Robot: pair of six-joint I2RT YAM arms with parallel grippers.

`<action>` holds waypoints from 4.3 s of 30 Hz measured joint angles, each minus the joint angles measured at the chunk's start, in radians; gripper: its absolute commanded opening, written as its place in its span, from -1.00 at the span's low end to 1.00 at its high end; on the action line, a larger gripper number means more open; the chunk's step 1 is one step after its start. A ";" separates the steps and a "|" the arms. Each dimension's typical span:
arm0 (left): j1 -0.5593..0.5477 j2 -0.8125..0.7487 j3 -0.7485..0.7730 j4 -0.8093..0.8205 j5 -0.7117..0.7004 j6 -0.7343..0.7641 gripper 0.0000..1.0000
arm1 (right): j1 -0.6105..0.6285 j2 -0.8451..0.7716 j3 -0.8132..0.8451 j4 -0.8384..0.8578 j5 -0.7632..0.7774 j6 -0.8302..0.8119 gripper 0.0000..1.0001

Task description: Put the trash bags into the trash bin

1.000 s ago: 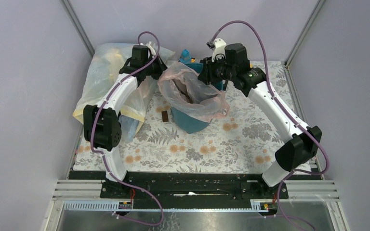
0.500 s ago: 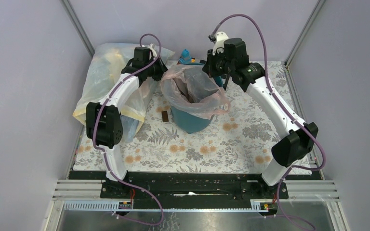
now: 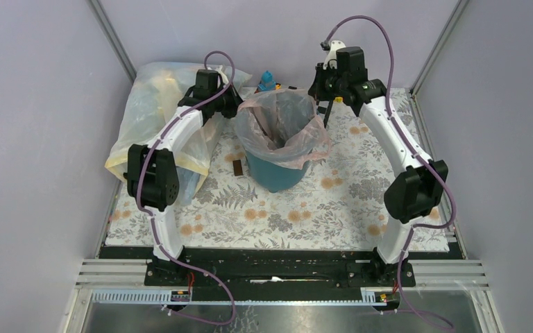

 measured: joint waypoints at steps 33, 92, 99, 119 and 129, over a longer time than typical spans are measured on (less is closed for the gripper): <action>-0.026 0.029 -0.167 0.095 -0.016 -0.001 -1.00 | -0.068 0.058 -0.012 -0.116 0.014 0.093 0.73; -0.027 -0.034 -0.317 0.173 -0.024 -0.018 -1.00 | -0.075 -0.539 -1.216 0.587 -0.246 0.438 -0.76; -0.027 -0.035 -0.333 0.179 -0.034 -0.015 -1.00 | -0.075 -0.494 -1.226 0.615 -0.253 0.444 -0.57; -0.029 -0.397 -0.536 0.270 -0.283 -0.051 0.31 | -0.075 -0.809 -1.257 0.597 -0.145 0.399 0.58; -0.028 -0.496 -0.589 0.253 -0.417 -0.059 -0.01 | -0.075 -0.923 -1.278 0.600 -0.136 0.374 0.60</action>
